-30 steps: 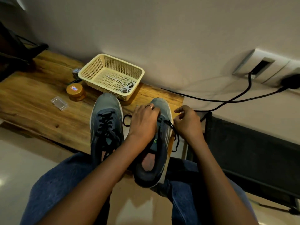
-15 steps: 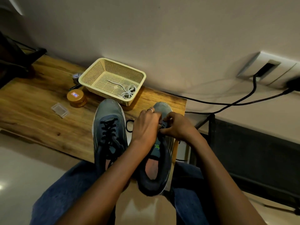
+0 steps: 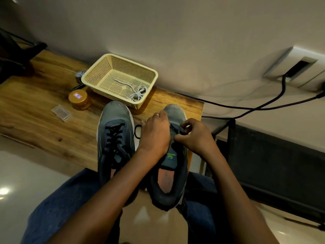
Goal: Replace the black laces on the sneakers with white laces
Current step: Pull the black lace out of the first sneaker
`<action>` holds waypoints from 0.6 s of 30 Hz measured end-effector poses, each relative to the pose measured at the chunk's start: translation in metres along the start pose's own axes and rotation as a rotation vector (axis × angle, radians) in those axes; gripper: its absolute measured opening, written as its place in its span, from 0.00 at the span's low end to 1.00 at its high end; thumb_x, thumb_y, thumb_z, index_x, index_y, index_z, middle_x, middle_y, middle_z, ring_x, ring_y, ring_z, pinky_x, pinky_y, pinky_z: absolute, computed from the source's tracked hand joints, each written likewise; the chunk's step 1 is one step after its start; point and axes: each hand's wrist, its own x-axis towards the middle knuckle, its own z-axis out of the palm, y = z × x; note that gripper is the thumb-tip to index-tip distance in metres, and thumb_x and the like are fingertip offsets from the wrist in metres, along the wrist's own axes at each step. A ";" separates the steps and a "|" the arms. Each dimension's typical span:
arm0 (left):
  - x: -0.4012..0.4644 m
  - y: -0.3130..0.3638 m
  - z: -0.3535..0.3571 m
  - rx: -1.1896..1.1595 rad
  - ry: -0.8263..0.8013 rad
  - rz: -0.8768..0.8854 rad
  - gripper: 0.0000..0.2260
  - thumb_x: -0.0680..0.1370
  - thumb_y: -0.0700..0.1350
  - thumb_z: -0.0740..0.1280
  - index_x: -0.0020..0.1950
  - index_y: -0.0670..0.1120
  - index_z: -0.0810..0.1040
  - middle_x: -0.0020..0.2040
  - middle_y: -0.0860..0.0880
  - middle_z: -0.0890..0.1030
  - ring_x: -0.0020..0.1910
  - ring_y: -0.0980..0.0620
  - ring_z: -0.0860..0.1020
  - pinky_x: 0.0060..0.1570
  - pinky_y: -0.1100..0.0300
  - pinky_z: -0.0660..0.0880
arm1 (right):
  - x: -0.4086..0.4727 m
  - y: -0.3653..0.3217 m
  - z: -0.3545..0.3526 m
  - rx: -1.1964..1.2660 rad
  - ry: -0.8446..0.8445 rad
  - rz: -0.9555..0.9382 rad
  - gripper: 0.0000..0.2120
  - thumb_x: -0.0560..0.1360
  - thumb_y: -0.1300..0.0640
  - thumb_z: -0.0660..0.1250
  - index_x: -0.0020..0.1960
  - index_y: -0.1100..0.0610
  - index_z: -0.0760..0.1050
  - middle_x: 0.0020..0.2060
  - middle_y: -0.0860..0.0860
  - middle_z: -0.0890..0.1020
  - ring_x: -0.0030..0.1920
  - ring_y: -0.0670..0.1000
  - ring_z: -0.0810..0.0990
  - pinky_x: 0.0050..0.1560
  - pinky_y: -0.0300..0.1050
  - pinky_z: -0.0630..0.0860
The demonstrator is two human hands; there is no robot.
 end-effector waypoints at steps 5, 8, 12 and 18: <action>-0.001 -0.002 0.003 -0.043 0.052 0.076 0.13 0.77 0.39 0.64 0.60 0.48 0.70 0.56 0.46 0.77 0.57 0.45 0.75 0.61 0.43 0.68 | -0.005 0.002 0.010 0.004 0.088 -0.003 0.20 0.68 0.56 0.73 0.59 0.58 0.76 0.54 0.55 0.79 0.52 0.53 0.79 0.52 0.51 0.78; 0.001 -0.004 0.002 0.042 -0.013 0.154 0.15 0.76 0.46 0.67 0.63 0.50 0.72 0.62 0.50 0.73 0.64 0.48 0.69 0.69 0.40 0.59 | -0.005 0.002 0.008 0.023 0.085 -0.001 0.18 0.68 0.55 0.73 0.56 0.59 0.78 0.51 0.54 0.80 0.50 0.52 0.79 0.51 0.49 0.78; 0.001 -0.004 0.002 0.092 0.015 0.172 0.10 0.76 0.50 0.68 0.56 0.51 0.77 0.60 0.50 0.74 0.63 0.50 0.70 0.70 0.42 0.59 | -0.006 0.001 0.007 0.040 0.085 0.001 0.19 0.67 0.52 0.75 0.54 0.59 0.78 0.49 0.53 0.80 0.49 0.51 0.79 0.51 0.50 0.78; 0.003 -0.001 0.006 0.023 0.064 0.096 0.05 0.80 0.46 0.63 0.55 0.47 0.75 0.55 0.48 0.78 0.57 0.49 0.75 0.69 0.42 0.60 | -0.005 -0.001 0.007 0.062 0.108 0.018 0.16 0.68 0.56 0.73 0.55 0.59 0.78 0.50 0.55 0.81 0.49 0.52 0.80 0.51 0.53 0.79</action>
